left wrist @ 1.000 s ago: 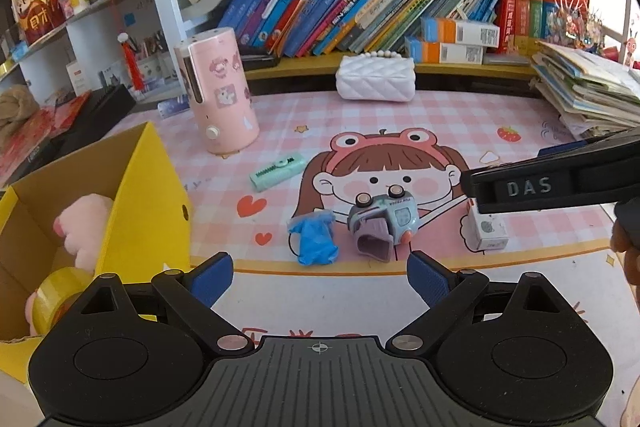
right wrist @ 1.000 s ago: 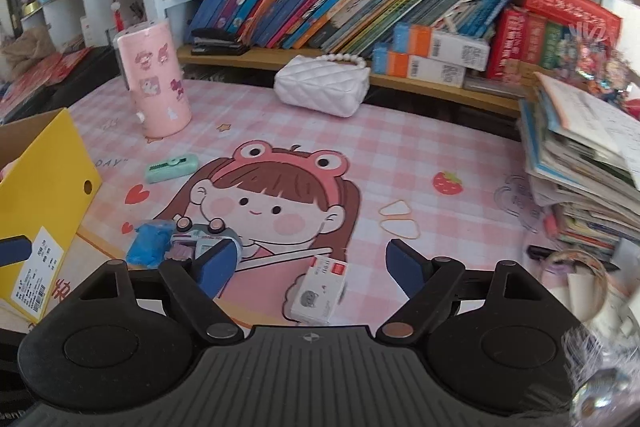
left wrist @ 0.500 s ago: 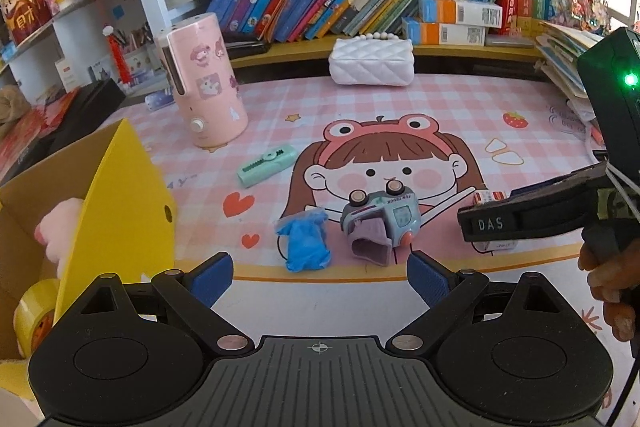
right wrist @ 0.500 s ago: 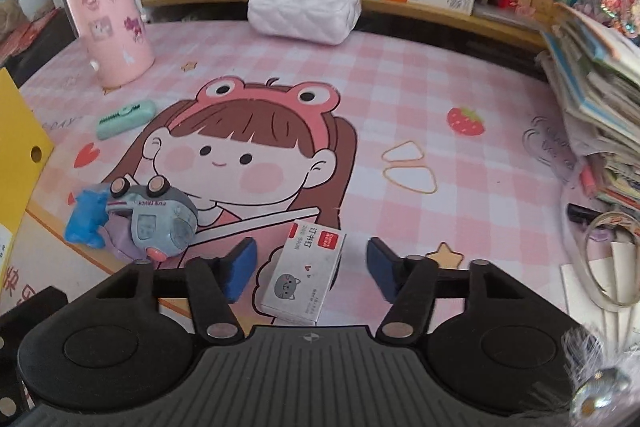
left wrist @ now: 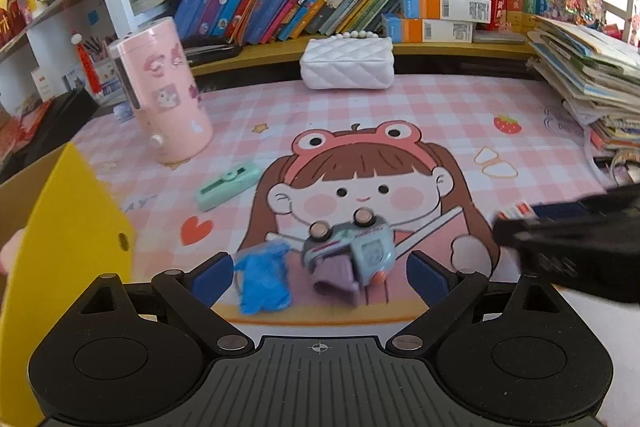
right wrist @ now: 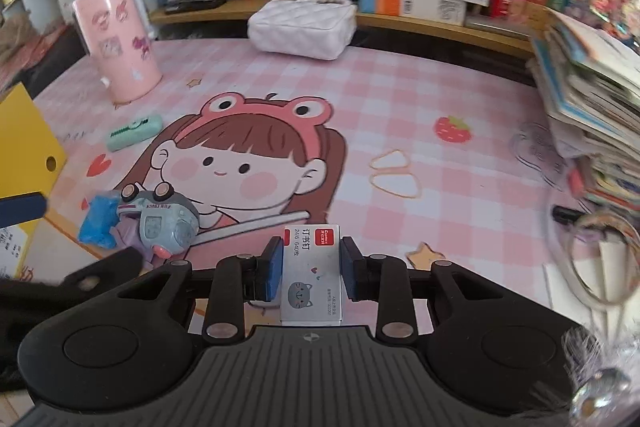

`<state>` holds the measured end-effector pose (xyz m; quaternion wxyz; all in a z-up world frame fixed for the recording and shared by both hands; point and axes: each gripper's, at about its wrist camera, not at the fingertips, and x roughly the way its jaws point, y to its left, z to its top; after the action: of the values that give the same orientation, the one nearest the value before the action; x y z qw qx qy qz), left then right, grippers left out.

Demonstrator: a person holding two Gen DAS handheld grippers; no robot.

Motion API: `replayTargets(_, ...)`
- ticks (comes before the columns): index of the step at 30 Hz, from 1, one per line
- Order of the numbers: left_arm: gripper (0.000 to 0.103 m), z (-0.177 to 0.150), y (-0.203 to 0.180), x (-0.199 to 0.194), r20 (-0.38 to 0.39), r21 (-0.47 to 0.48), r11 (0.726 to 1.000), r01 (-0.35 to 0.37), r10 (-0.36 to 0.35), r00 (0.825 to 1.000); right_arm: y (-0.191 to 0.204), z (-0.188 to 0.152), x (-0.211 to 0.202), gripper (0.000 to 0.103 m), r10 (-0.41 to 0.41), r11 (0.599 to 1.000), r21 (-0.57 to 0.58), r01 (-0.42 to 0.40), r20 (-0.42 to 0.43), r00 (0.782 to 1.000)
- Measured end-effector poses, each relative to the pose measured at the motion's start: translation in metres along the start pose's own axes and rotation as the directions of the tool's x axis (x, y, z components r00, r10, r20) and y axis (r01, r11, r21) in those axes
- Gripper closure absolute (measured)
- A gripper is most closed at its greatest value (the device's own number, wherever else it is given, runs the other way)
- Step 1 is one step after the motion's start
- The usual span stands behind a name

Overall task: Organize objects
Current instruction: 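Grasp the grey-blue toy truck with the left tool while the right tool grasps the red-labelled white box, then carry the toy truck and small white box with both tools toward the yellow box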

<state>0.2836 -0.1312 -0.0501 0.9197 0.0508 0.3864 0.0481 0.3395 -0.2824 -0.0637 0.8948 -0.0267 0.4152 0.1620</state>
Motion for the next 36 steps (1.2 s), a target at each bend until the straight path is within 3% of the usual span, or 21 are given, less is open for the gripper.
replayTargets(8,0.019,0.004,-0.018,0.028,-0.03,0.004,1.0,0.03,-0.03,0.999,-0.01,-0.007,-0.023,0.075,-0.039,0.999,0.003,0.039,0.06,0.997)
replayTargets(10,0.031,0.004,-0.021,0.035,-0.052,0.017,1.0,0.022,-0.021,0.998,-0.012,-0.007,-0.024,0.075,-0.04,0.999,0.008,0.039,0.058,0.998)
replayTargets(13,0.04,0.004,-0.02,0.041,-0.069,0.005,1.0,0.007,-0.007,0.998,-0.014,-0.008,-0.025,0.075,-0.044,0.999,0.022,0.043,0.052,0.998)
replayTargets(18,0.041,0.004,-0.014,0.035,-0.06,-0.014,0.999,0.032,-0.033,0.998,-0.016,-0.01,-0.029,0.075,-0.051,0.998,0.037,0.049,0.049,0.998)
replayTargets(26,0.041,0.007,0.0,-0.02,0.056,-0.041,0.995,0.085,-0.083,0.995,-0.007,-0.014,-0.039,0.075,-0.042,0.998,0.042,0.04,0.051,0.998)
replayTargets(36,0.041,-0.026,0.034,-0.073,0.069,-0.107,0.989,0.1,-0.093,0.993,0.029,-0.038,-0.056,0.075,-0.015,1.0,0.016,0.014,0.023,1.0)
